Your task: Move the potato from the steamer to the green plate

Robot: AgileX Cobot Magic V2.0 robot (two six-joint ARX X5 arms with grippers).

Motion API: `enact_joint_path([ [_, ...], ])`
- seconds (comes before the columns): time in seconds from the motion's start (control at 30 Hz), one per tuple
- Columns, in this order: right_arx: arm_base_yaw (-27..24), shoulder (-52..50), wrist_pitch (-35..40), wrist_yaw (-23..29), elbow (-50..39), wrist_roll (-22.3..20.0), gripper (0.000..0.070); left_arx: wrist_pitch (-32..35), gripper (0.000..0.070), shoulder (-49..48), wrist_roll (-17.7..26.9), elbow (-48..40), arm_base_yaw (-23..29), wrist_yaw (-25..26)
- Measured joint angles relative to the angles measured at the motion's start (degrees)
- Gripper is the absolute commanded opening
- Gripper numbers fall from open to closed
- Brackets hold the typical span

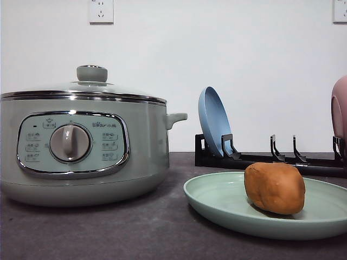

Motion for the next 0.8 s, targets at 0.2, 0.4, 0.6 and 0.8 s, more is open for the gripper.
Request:
enact_joint_path([
  [0.2,0.0,0.0,0.0,0.0,0.0,0.0,0.0,0.0,0.0001,0.0,0.0,0.0,0.0,0.0],
  [0.4,0.0,0.0,0.0,0.0,0.0,0.0,0.0,0.0,0.0001,0.0,0.0,0.0,0.0,0.0],
  [0.6,0.0,0.0,0.0,0.0,0.0,0.0,0.0,0.0,0.0001,0.0,0.0,0.0,0.0,0.0],
  [0.8,0.0,0.0,0.0,0.0,0.0,0.0,0.0,0.0,0.0001,0.0,0.0,0.0,0.0,0.0],
])
